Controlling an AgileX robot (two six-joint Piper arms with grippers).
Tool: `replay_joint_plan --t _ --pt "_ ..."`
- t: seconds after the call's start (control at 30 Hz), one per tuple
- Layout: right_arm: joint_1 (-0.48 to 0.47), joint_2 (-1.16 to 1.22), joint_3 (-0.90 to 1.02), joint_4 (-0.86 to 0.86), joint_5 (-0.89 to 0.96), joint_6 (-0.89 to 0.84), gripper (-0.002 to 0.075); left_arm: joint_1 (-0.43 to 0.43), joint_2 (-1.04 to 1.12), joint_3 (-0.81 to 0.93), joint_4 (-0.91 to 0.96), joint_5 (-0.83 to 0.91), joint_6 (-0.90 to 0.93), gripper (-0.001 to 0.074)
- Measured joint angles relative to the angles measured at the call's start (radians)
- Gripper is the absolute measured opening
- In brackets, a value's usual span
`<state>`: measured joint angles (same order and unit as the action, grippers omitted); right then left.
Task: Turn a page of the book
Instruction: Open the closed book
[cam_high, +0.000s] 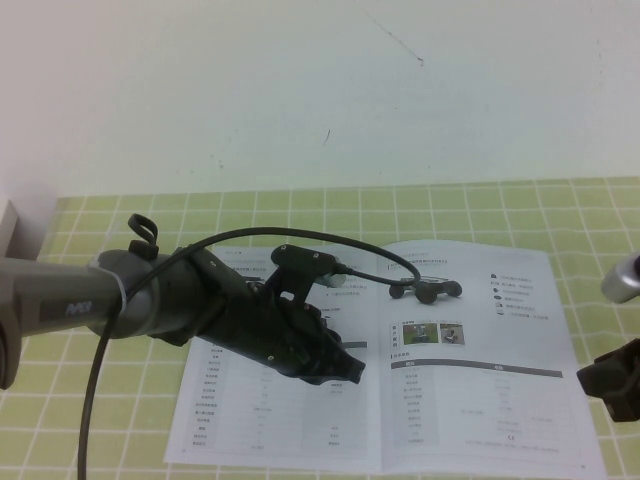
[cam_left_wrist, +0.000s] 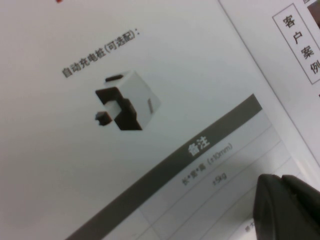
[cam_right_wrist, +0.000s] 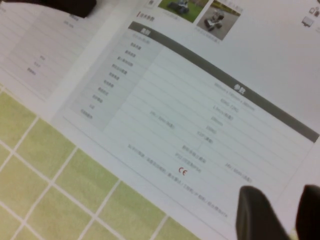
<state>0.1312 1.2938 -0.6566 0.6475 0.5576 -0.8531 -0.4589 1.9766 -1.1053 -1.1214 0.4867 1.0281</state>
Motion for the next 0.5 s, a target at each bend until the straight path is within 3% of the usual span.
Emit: replay_joint_plan --t 0.27,0.5 --pt "0.000 0.001 0.000 0.055 -0.041 -0.043 0.0197 0.000 0.000 0.000 0.000 0.000 0.000 -0.0004" --pt "0.000 0.056 0.000 0.099 -0.064 -0.099 0.0361 0.000 0.000 0.000 0.000 0.000 0.000 -0.0004"
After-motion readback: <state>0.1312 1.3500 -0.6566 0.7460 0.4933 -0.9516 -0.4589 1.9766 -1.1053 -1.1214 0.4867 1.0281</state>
